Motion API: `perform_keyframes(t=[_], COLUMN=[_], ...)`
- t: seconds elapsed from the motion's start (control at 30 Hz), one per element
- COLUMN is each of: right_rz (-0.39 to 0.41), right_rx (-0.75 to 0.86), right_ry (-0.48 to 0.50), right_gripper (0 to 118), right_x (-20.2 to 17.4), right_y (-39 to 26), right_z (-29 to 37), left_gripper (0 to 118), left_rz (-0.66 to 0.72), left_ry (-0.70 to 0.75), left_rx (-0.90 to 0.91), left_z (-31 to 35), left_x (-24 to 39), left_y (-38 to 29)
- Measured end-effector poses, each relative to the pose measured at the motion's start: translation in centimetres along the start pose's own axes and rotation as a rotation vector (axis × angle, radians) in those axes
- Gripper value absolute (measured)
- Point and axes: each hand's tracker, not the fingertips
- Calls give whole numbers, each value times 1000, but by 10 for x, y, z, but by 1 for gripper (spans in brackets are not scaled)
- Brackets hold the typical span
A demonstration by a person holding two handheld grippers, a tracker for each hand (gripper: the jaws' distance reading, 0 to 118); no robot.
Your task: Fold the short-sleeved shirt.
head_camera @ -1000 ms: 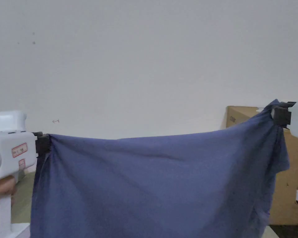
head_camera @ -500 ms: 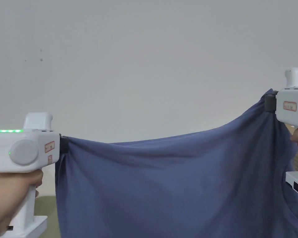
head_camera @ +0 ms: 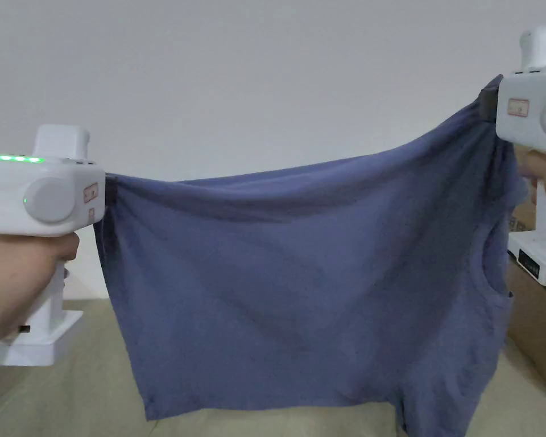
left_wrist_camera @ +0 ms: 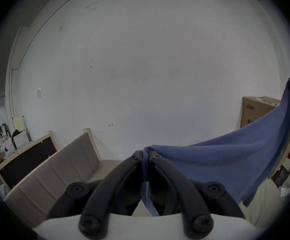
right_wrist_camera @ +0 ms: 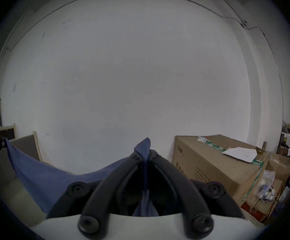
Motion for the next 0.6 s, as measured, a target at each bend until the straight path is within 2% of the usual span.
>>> perform_keyframes(t=[0.1,0.17,0.2,0.33,0.37,0.5,0.6], right_rz=[2,-90,-96,8,4,-98,-83], right_rx=[-52,-107,-134,-190,-207,-282,-295], right_ry=[15,53,62,70,75,106,130], right_gripper=[4,4,4,4,4,4,4], right_x=[1,4,4,-1,-1,3,4], right_y=[-36,-62,-76,-133,-146,-194,-217], right_z=[-15,-19,-20,-15,-13,14,46], left_gripper=[6,6,6,6,6,6,6], left_rz=[25,13,-8,-38,-31,-25,-2], left_ry=[-24,-67,-83,-81,-89,-137,-152], left_rx=[-18,-61,-90,-128,-154,-236,-268], left_z=[-19,-30,-36,-42,-41,-28,-5], left_x=[11,19,23,33,34,39,37], left_y=[-28,-48,-59,-108,-120,-165,-189])
